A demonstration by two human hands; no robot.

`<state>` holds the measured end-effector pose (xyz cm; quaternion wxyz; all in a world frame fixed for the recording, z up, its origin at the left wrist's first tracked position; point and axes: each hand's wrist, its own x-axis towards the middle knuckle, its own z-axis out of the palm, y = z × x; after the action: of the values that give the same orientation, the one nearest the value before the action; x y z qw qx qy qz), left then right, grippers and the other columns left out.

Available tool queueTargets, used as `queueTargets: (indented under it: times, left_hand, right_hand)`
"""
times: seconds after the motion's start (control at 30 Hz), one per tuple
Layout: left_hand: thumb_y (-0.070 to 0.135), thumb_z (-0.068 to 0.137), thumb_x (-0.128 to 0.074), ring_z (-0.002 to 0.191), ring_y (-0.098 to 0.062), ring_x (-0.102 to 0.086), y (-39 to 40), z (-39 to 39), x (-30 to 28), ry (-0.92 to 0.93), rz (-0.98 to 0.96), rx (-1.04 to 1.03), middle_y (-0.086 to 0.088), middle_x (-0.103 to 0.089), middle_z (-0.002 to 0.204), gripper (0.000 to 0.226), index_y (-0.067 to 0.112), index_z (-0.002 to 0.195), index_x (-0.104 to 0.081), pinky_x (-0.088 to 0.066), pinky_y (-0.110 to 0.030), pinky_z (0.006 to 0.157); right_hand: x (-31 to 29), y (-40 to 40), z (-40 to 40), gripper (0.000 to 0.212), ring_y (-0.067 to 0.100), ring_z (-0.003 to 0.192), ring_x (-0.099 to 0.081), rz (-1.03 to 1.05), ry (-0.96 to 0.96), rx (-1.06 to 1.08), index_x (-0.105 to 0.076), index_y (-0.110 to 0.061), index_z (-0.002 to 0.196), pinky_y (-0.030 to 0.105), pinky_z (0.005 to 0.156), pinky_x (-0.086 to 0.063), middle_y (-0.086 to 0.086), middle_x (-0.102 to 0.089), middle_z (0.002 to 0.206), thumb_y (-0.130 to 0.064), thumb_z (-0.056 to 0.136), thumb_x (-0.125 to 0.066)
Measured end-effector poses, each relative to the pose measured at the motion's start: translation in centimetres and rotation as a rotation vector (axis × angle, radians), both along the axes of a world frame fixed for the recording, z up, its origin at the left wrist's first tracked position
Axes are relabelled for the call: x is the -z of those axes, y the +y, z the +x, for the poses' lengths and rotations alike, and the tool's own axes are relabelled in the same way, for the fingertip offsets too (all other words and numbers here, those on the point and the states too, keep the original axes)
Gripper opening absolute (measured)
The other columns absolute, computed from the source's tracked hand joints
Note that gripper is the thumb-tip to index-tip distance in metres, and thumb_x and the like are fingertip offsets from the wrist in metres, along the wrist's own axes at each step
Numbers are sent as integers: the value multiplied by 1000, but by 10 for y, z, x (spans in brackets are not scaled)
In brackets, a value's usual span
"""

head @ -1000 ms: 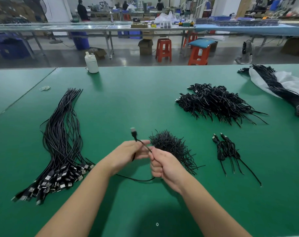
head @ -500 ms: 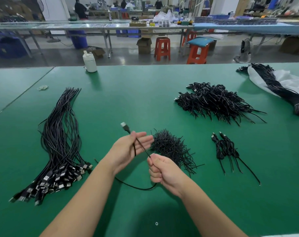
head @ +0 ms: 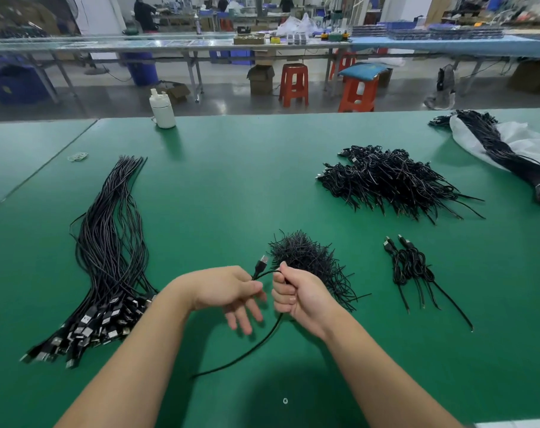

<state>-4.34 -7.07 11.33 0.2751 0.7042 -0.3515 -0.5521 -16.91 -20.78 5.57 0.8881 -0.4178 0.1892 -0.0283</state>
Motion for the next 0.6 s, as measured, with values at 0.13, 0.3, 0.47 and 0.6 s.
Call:
queueTargets:
  times: [0.13,0.3,0.47,0.6]
  left_hand:
    - [24,108,-31,102,-24,-71,-6,-3,19,86,-202,-131,-18,-70,117,41,-3,123,-58,-57,-32,87]
    - [26,108,-29,108,-26,-69,-29,-10,27,364,-660,-745,-19,-69,119,40,0,124,-54,-56,-33,93]
    - [28,108,-29,57,-11,-64,-36,2,5,771,-859,-996,-5,-72,78,40,0,109,-58,-51,-22,50]
    - [25,100,-41,33,-3,-23,-23,2,-3,743,-804,-688,4,-51,55,33,2,100,-65,-21,-18,34]
  right_hand:
    - [-3,4,1,39,11,47,-16,-71,-53,-12,-54,-19,69,24,46,-19,-5,-24,54,-34,104,-42]
    - [-5,14,1,40,16,55,-10,-315,2,-100,-45,-20,70,26,49,-14,-4,-20,57,-37,106,-39]
    - [-4,19,1,39,18,59,-8,-318,47,-112,-43,-18,71,28,52,-11,0,-16,60,-35,106,-38]
    - [-8,11,-1,41,12,50,-13,-147,48,-107,-46,-17,69,29,54,-9,-4,-20,55,-33,105,-39]
